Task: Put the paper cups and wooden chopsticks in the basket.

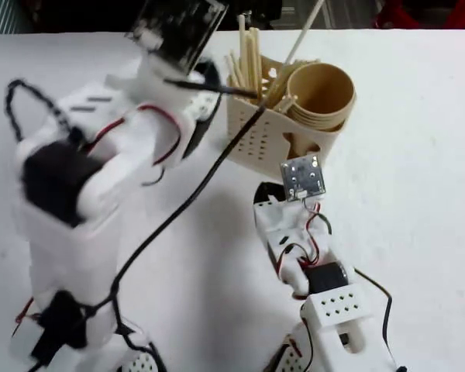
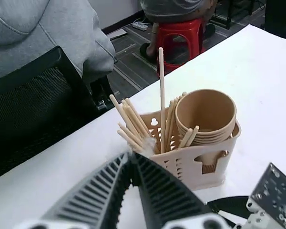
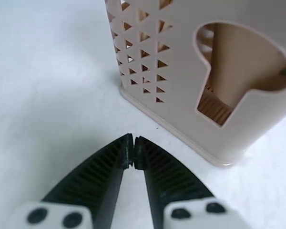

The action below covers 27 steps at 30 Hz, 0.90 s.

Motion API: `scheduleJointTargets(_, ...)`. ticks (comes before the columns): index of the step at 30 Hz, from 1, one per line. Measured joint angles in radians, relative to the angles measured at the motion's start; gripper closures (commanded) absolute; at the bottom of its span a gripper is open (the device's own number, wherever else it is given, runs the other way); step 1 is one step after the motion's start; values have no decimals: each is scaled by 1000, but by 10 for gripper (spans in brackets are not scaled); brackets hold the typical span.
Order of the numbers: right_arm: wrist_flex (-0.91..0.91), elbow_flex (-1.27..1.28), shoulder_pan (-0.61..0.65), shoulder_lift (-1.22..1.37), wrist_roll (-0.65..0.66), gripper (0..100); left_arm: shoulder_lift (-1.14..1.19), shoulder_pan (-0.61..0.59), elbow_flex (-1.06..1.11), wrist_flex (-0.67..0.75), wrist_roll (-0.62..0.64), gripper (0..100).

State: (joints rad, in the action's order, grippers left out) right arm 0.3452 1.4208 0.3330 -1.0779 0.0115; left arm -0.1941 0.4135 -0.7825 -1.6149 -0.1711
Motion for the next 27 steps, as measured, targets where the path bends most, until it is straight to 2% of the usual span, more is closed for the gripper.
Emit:
scheduleJointTargets(8,0,0,0,0,0,978,-163,-15,0,-135,-9,978)
scheduleJointTargets(13,0,0,0,0,0,978,-285,-49,54,-161,-9,978)
scheduleJointTargets(19,0,0,0,0,0,978,-508,-83,330,-126,-9,978)
scheduleJointTargets(27,0,0,0,0,0,978,-962,-84,927,127,-9,978)
